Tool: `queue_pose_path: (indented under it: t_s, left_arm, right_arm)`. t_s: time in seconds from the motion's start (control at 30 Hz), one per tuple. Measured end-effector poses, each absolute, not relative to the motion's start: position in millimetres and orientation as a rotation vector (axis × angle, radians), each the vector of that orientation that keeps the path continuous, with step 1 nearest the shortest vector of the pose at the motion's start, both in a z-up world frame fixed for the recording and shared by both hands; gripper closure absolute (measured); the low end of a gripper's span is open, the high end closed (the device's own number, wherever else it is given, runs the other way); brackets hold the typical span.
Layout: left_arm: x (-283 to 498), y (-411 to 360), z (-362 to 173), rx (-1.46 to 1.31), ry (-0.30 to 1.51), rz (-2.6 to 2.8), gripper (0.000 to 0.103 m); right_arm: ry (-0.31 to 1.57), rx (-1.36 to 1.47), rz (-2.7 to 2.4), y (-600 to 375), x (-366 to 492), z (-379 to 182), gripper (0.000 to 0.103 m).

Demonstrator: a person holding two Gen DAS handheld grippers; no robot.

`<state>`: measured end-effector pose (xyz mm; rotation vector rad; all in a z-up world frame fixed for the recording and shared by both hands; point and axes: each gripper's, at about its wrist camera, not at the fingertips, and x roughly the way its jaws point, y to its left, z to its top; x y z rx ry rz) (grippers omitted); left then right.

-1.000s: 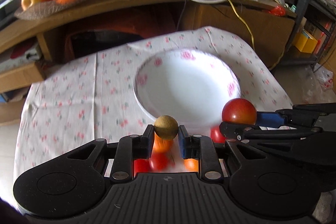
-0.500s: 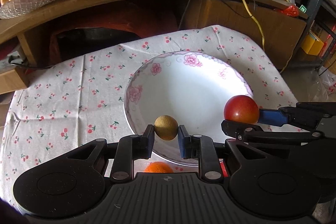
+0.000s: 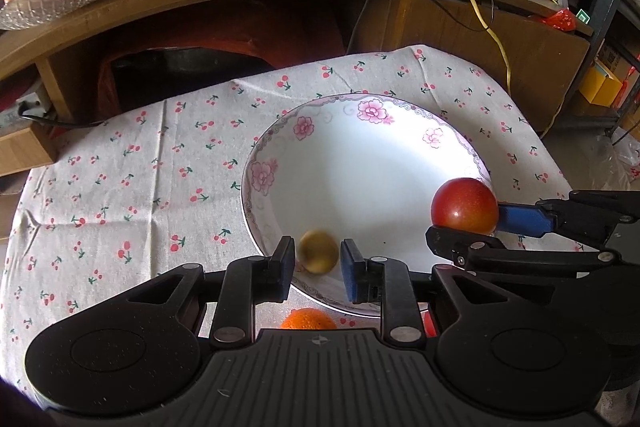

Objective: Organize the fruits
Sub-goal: 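Open the left tool to drop the kiwi while the right tool releases the tomato into the bowl, then move the right tool to the orange tangerine and close on it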

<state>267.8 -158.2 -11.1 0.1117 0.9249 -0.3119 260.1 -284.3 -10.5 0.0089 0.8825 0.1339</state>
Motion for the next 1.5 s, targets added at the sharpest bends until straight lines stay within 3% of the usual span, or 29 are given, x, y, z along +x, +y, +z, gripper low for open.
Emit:
queue_pose_path:
  t_s: [0.47, 0.8, 1.5]
  left_arm:
    - [266, -151, -4, 0.096, 0.902, -0.286, 0.057]
    - [258, -149, 6, 0.093, 0.879, -0.304, 0.042]
    - [224, -116, 10, 0.122, 0.885, -0.298, 0.036]
  right_arm:
    - [0.827, -0.016, 0.137, -282, 255, -2, 0.062]
    - [0.806, 0.039, 0.119, -292, 254, 6, 0.061]
    - [0.842, 0.078, 0.146, -295, 218, 12, 0.061]
